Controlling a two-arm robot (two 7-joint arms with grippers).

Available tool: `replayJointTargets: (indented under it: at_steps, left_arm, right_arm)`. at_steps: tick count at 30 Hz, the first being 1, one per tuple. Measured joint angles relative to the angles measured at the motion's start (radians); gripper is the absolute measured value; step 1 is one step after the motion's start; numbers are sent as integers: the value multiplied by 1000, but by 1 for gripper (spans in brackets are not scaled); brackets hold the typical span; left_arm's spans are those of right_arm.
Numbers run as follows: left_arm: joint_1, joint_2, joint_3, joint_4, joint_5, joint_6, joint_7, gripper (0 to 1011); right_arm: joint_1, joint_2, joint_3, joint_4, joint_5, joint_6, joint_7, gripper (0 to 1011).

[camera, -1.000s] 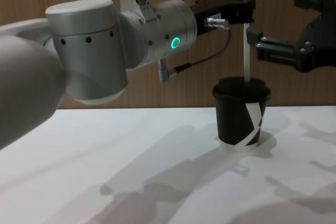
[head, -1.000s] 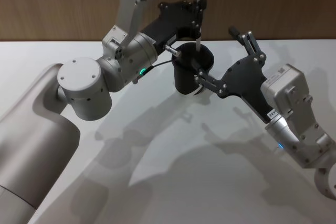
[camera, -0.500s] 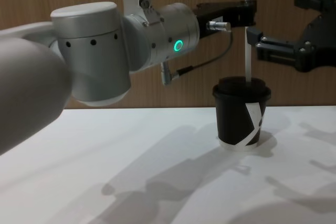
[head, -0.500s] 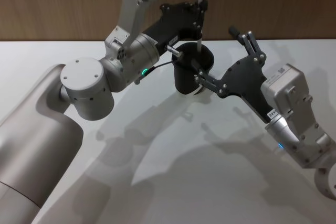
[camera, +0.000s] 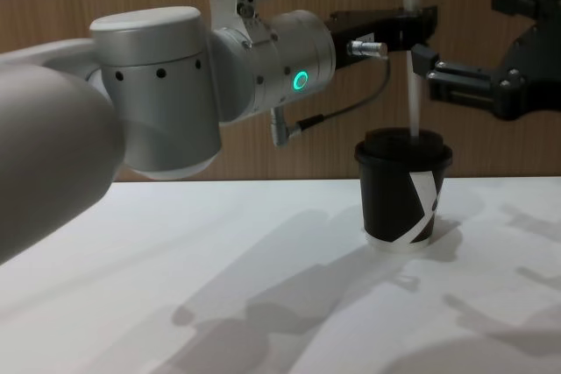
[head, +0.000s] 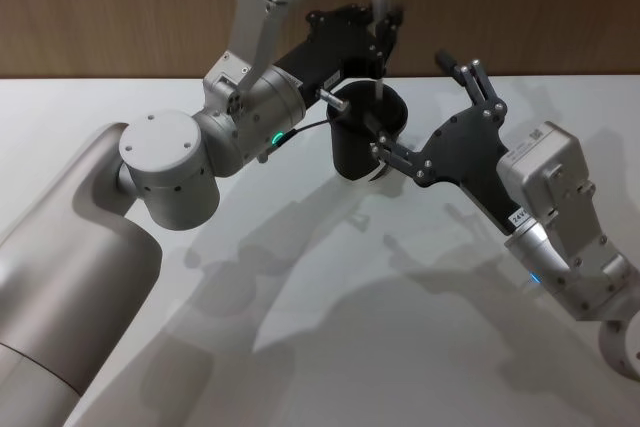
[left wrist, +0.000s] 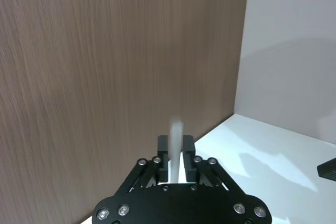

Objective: Pick up the straw with one hand, pass it to the other hand, and insert it into the cup.

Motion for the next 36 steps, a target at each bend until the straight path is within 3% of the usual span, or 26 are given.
replayJointTargets:
  at_steps: [26, 36]
  left_arm:
    - [-1, -3, -1, 5, 5, 4, 1, 964]
    - [-1, -4, -1, 5, 5, 4, 1, 1003]
  right_arm:
    - [0, 0, 0, 0, 0, 0, 0, 1001]
    - [0, 0, 0, 0, 0, 0, 0, 1001]
